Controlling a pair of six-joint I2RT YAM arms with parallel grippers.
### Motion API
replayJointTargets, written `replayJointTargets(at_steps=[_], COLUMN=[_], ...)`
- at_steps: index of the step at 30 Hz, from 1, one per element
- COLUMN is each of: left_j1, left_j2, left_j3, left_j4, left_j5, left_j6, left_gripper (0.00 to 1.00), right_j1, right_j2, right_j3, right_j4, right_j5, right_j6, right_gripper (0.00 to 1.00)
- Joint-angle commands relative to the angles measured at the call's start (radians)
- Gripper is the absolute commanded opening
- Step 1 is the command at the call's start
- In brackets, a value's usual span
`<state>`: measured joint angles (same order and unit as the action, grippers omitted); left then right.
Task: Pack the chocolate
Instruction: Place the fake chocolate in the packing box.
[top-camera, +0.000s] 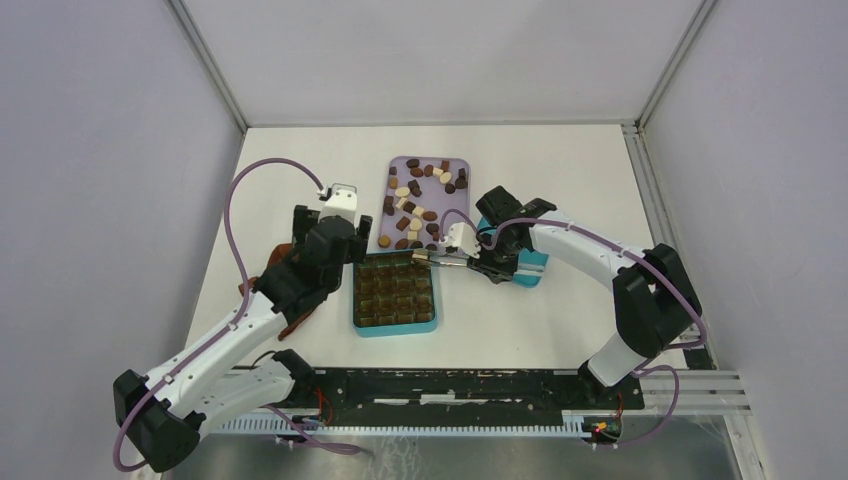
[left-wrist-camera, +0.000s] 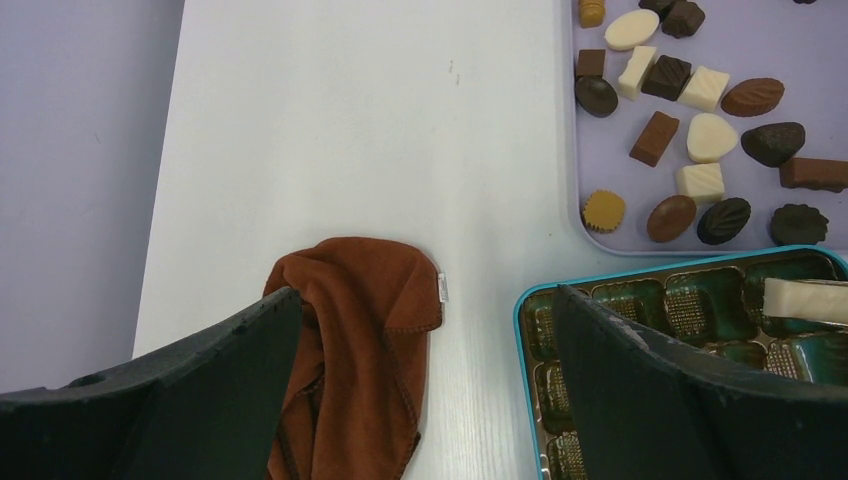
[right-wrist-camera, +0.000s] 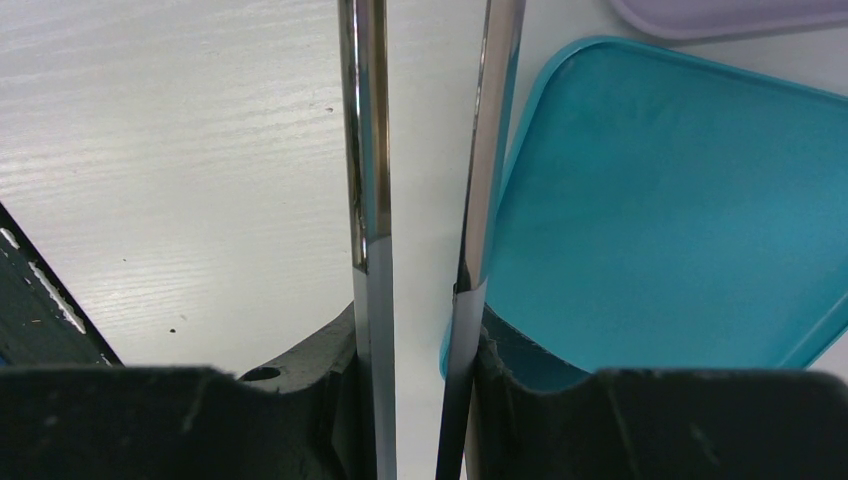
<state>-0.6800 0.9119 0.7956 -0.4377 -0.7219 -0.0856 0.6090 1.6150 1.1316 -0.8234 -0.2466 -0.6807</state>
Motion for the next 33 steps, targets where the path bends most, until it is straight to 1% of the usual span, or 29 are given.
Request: replayJointTargets(at_steps=[1, 6, 10, 13, 16, 19, 22, 24, 28, 30, 33], left_j1=[0.006, 0.009, 0.010, 0.010, 0.011, 0.012, 0.011, 0.013, 0.012, 0.012, 0.013], left_j2=[0.004, 0.005, 0.004, 0.004, 0.001, 0.000, 0.001, -0.006, -0.022, -0.039, -0.051], left_j3=[0.009, 0.008, 0.007, 0.007, 0.007, 0.006, 0.006, 0.006, 0.039, 0.040, 0.028], left_j4=[0.050, 0.050, 0.050, 0.050, 0.050, 0.051, 0.053, 0.053, 0.020, 0.024, 0.056], left_j5=[0.014, 0.016, 0.020, 0.021, 0.021, 0.022, 0.029, 0.060, 0.138, 0.204, 0.311], left_j6=[0.002, 0.001, 0.002, 0.002, 0.000, 0.001, -0.005, -0.012, -0.084, -0.142, -0.240], left_gripper=[1.00, 1.00, 1.00, 1.00, 1.00, 1.00, 1.00, 1.00, 1.00, 1.00, 1.00], right_j1=[0.010, 0.009, 0.009, 0.008, 0.009, 0.004, -0.030, -0.079, -0.179, -0.219, -0.248], right_j2=[-0.009, -0.008, -0.010, -0.009, -0.014, -0.026, -0.042, -0.052, -0.078, -0.078, -0.064], right_j3=[0.031, 0.033, 0.037, 0.041, 0.046, 0.065, 0.088, 0.100, 0.092, 0.082, 0.070], right_j4=[0.030, 0.031, 0.029, 0.028, 0.026, 0.009, -0.011, -0.019, -0.010, -0.005, 0.009], right_j5=[0.015, 0.014, 0.006, 0.000, -0.019, -0.067, -0.135, -0.185, -0.215, -0.201, -0.134], right_j6=[0.009, 0.010, 0.012, 0.012, 0.013, 0.013, 0.009, 0.007, 0.007, 0.006, -0.004], right_gripper=[0.25, 0.34, 0.40, 0.41, 0.41, 0.39, 0.37, 0.37, 0.37, 0.37, 0.38])
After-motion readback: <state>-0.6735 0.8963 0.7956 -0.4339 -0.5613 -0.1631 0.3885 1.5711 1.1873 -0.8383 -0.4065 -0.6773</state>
